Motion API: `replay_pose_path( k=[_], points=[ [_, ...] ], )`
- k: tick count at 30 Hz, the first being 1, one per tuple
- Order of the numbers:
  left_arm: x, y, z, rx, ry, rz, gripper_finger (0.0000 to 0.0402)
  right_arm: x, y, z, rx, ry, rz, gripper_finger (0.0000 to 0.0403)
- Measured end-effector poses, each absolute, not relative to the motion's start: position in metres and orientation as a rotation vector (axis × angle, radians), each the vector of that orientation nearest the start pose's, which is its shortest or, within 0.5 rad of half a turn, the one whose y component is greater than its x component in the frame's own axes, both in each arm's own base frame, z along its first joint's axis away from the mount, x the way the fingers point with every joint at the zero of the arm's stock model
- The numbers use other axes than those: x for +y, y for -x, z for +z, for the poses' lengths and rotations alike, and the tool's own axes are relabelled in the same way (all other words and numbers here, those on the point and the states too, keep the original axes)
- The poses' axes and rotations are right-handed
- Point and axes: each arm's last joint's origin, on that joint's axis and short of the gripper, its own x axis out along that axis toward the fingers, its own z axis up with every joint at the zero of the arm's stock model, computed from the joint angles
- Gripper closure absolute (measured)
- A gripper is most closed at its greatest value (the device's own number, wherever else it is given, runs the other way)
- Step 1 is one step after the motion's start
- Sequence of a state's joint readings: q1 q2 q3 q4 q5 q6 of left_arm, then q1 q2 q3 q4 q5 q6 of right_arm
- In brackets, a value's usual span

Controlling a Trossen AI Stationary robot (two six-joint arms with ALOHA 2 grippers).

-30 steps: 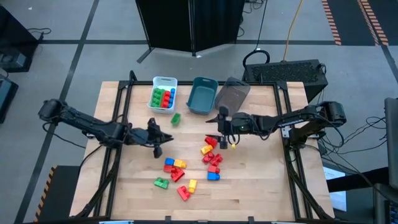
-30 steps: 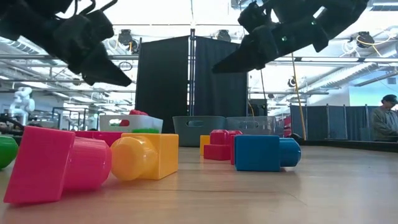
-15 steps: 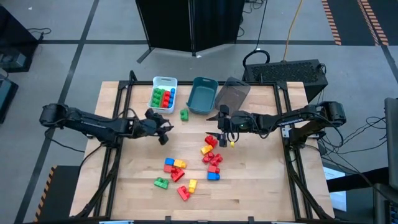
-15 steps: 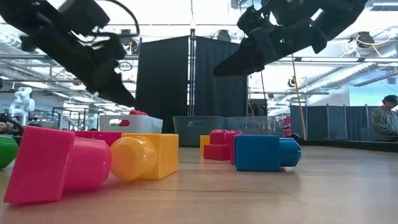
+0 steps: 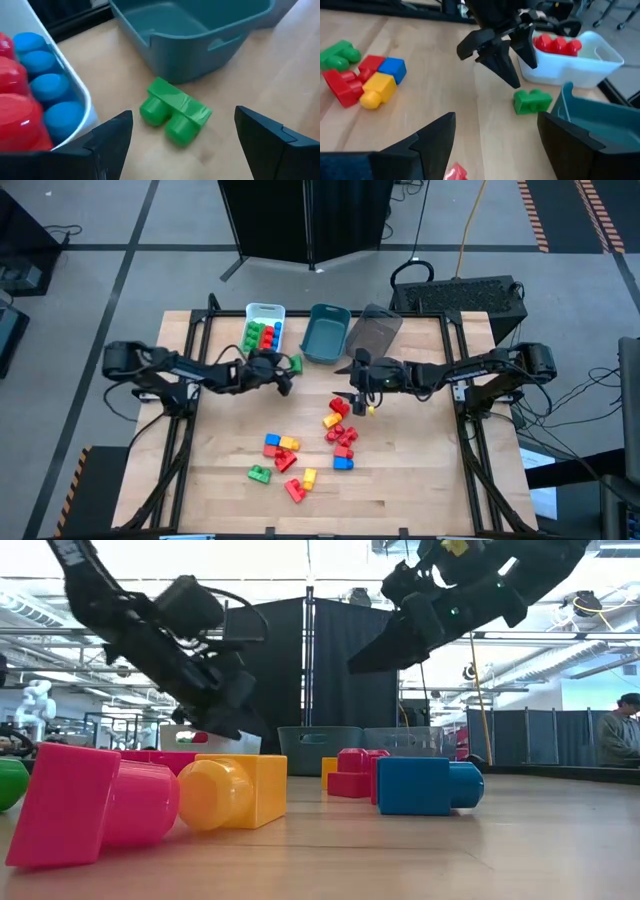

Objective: Sort blocks by size
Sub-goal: Put the 2 studs green game piece into the blue bin

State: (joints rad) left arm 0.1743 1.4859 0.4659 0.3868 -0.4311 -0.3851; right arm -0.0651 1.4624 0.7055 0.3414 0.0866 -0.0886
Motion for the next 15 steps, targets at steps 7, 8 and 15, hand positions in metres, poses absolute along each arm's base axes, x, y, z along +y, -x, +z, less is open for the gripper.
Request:
replay_pose_path(
  k=[7,8,15],
  points=[
    [0.064,-0.282,0.129,0.543,0.296,0.762,0.0096,-0.025,-0.295,0.196,0.491,0.073,-0.186,0.0135],
    [0.065,-0.286,0.128,0.552,0.303,0.791,0.0096,-0.025,-0.295,0.196,0.501,0.073,-0.186,0.0135],
    [0.070,-0.295,0.128,0.615,0.355,0.979,0.0096,-0.025,-0.292,0.191,0.557,0.051,-0.190,0.0136]
  ],
)
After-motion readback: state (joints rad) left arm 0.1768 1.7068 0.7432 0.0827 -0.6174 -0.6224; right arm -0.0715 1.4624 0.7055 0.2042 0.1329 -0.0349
